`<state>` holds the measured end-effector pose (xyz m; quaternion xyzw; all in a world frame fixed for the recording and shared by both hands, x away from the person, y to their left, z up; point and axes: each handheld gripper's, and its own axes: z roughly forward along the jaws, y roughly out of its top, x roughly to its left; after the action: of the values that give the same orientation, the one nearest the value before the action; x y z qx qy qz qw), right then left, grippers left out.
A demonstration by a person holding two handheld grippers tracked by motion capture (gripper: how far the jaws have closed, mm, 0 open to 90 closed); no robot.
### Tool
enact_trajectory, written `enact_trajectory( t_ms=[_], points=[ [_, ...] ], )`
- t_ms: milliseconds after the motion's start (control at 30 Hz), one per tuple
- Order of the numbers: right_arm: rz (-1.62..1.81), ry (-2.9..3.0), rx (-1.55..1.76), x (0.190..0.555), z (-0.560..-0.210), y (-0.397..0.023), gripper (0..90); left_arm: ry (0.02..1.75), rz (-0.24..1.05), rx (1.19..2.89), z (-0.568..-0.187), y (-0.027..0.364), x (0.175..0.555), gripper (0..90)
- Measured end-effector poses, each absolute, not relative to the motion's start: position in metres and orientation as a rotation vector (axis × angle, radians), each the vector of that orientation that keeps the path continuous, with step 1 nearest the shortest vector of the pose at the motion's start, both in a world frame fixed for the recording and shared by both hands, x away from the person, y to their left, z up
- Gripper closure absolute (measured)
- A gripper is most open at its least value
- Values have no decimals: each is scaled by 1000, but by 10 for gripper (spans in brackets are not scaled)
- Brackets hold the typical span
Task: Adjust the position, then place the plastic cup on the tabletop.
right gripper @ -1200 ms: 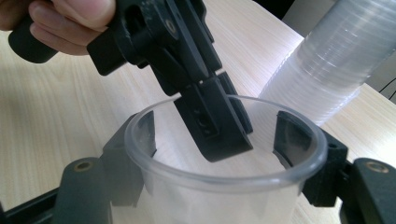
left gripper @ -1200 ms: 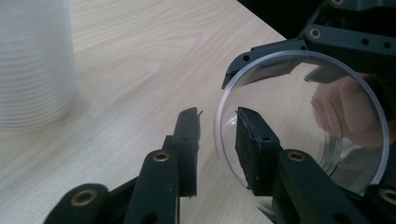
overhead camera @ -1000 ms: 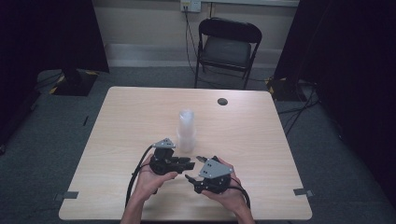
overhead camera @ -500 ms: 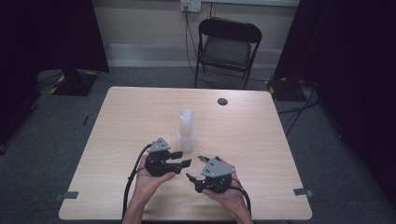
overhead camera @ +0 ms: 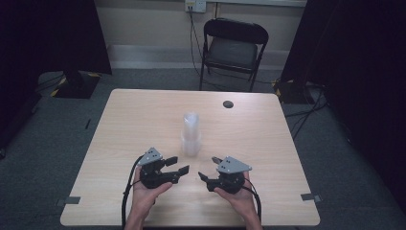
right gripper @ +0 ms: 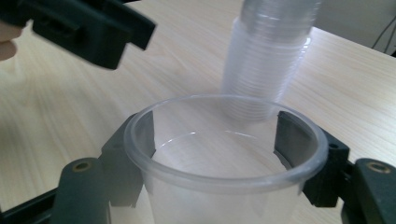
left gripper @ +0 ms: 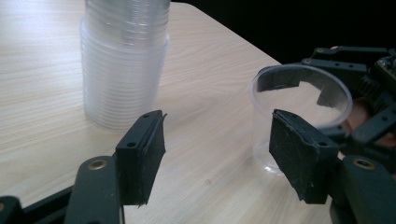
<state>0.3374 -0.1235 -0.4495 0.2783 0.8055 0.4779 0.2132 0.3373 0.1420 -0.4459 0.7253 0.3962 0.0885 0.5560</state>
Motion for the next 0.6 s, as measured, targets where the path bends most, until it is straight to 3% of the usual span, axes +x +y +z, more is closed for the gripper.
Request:
enact_trajectory(
  t_ms=[600],
  points=[
    [1411, 2120, 944, 366, -439, -146, 294, 928, 351, 1737, -461, 159, 320, 290]
  ],
)
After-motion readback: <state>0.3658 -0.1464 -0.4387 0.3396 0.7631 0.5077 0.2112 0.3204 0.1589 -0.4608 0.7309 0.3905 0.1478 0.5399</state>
